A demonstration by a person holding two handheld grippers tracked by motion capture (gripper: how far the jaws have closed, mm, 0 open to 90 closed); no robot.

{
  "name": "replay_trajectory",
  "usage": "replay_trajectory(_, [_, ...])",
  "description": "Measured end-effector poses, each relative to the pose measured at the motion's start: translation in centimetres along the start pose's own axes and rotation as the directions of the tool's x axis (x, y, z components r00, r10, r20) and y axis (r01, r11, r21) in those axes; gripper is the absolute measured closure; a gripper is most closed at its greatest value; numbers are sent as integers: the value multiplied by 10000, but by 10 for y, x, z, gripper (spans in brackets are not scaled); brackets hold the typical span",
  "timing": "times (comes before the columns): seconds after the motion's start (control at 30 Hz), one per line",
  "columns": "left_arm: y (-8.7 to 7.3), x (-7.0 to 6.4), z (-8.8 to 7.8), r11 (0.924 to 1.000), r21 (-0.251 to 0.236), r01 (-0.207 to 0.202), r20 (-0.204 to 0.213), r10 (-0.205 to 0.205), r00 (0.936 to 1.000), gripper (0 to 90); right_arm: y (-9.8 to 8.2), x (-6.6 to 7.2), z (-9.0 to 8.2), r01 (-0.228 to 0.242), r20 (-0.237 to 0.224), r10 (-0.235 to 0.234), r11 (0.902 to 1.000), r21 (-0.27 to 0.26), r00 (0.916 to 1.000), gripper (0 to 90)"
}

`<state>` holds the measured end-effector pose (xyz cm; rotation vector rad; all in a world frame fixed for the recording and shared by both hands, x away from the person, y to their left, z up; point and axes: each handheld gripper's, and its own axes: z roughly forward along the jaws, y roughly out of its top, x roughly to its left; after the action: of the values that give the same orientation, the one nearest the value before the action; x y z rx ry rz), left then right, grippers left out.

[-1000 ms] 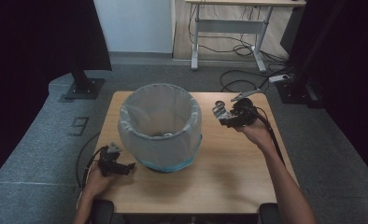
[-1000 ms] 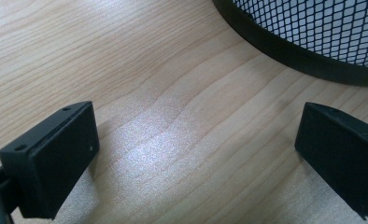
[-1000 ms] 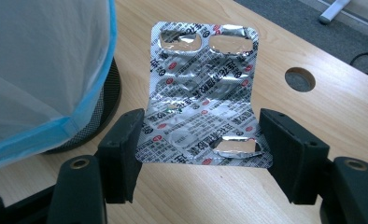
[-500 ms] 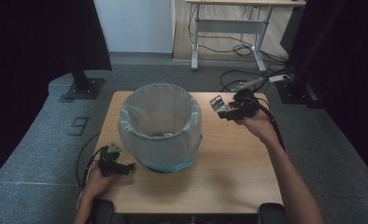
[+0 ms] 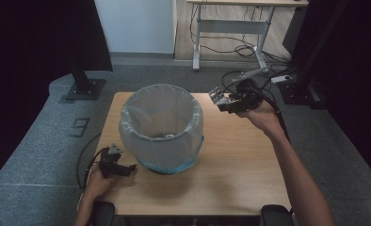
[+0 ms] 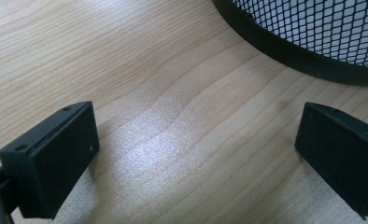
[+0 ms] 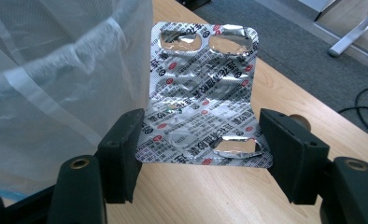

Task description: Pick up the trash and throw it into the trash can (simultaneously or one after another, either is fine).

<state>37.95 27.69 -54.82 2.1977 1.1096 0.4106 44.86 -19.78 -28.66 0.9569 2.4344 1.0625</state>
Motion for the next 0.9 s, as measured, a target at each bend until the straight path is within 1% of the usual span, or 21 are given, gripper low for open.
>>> replay_trajectory(0.1, [0, 0, 0, 10000, 1, -1, 2, 1, 10000, 0, 4, 1, -3, -29, -106, 28, 10000, -73, 9999, 333])
replay_trajectory(0.13, [0, 0, 0, 10000, -2, 1, 1, -1, 10000, 0, 8, 2, -5, 81, -85, -81, 9999, -75, 9999, 333])
replay_trajectory(0.17, [0, 0, 0, 10000, -2, 1, 1, -1, 10000, 0, 8, 2, -5, 81, -85, -81, 9999, -75, 9999, 333])
replay_trajectory(0.27, [0, 0, 0, 10000, 0, 1, -1, -1, 10000, 0, 16, 6, -10, 157, -234, -161, 9997, -177, 9996, 333])
replay_trajectory(0.47, [0, 0, 0, 10000, -1, 0, 0, 0, 10000, 0, 28, 12, -14, 295, -332, -304, 9992, -283, 9990, 333])
replay_trajectory(0.5, [0, 0, 0, 10000, 1, 0, 1, 0, 10000, 0, 33, 15, -16, 388, -390, -400, 9987, -326, 9984, 333])
replay_trajectory(0.63, [0, 0, 0, 10000, -1, 0, 1, 0, 10000, 0, 43, 21, -18, 567, -537, -588, 9976, -388, 9968, 333])
replay_trajectory(0.7, [0, 0, 0, 10000, 0, -1, 0, 1, 10000, 0, 46, 23, -19, 603, -536, -624, 9974, -387, 9966, 333])
replay_trajectory(0.73, [0, 0, 0, 10000, -3, 1, -1, -1, 10000, 0, 51, 27, -19, 697, -622, -721, 9967, -404, 9955, 333])
replay_trajectory(0.9, [0, 0, 0, 10000, 1, -1, 1, 1, 10000, 0, 62, 36, -18, 956, -747, -984, 9946, -401, 9923, 333])
